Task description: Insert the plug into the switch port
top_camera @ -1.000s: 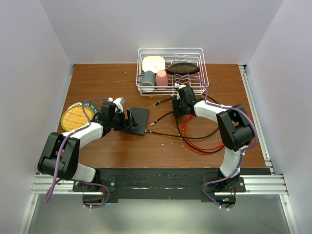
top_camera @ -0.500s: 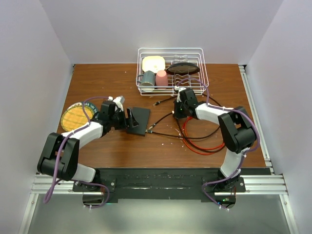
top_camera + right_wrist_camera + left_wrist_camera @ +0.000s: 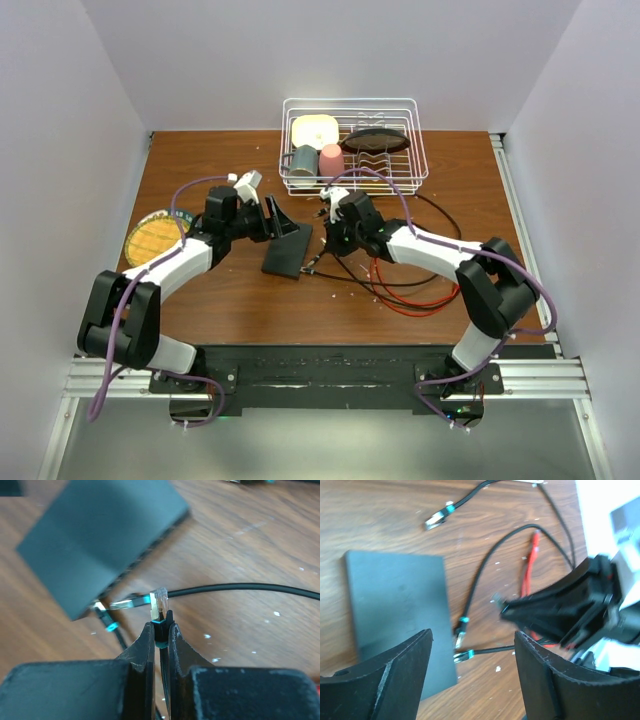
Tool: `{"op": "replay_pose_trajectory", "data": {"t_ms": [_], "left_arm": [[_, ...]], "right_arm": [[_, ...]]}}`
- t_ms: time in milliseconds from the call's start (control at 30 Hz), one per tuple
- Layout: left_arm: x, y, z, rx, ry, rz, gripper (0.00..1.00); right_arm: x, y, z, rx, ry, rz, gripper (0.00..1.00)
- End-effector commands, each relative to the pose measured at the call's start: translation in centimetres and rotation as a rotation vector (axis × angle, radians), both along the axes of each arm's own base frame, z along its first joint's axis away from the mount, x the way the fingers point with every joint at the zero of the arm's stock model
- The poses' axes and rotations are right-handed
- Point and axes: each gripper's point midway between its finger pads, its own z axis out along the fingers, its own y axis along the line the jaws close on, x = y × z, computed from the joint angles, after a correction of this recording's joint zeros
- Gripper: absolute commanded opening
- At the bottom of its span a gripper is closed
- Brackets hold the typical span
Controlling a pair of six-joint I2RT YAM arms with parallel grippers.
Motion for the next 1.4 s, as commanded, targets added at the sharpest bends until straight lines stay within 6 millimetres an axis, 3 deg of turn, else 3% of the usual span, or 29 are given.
{"op": "replay_pose_trajectory", "data": {"t_ms": [0, 167, 567, 900, 1100, 1200, 1233, 1333, 1367], "left_arm": [[0.6, -2.3, 2.9, -0.087, -0.036, -0.07, 0.69], [0.5, -3.7, 2.4, -0.088, -0.009, -0.104, 0.66], [0.5, -5.7, 2.9, -0.144, 0.008, -0.131, 0.64], [0.7, -7.3, 1.4, -0.118, 0.052, -0.145, 0.58], [0.9, -7.8, 1.1, -0.138, 0.061, -0.151, 0.45], [1.1, -8.2, 1.5, -0.16, 0.051, -0.16, 0.3], [1.0, -8.2, 1.6, -0.164, 0.05, -0.164, 0.19], [1.1, -8.2, 1.9, -0.16, 0.033, -0.166, 0.0], [1.2, -8.2, 1.9, -0.159, 0.027, -0.166, 0.0]], "right_arm": [[1.1, 1.9, 5.9, 0.115, -0.118, 0.006, 0.0], [1.0, 2.9, 7.8, 0.148, -0.141, 0.022, 0.0], [0.3, 3.6, 8.4, 0.168, -0.145, 0.038, 0.0], [0.1, 3.8, 9.7, 0.189, -0.169, 0.036, 0.0], [-0.2, 4.3, 10.3, 0.213, -0.174, 0.057, 0.0], [-0.3, 4.3, 10.2, 0.21, -0.173, 0.059, 0.0], [-0.3, 4.4, 10.1, 0.208, -0.17, 0.058, 0.0], [-0.2, 4.1, 10.1, 0.202, -0.171, 0.047, 0.0], [-0.3, 4.1, 10.0, 0.202, -0.168, 0.043, 0.0]]}}
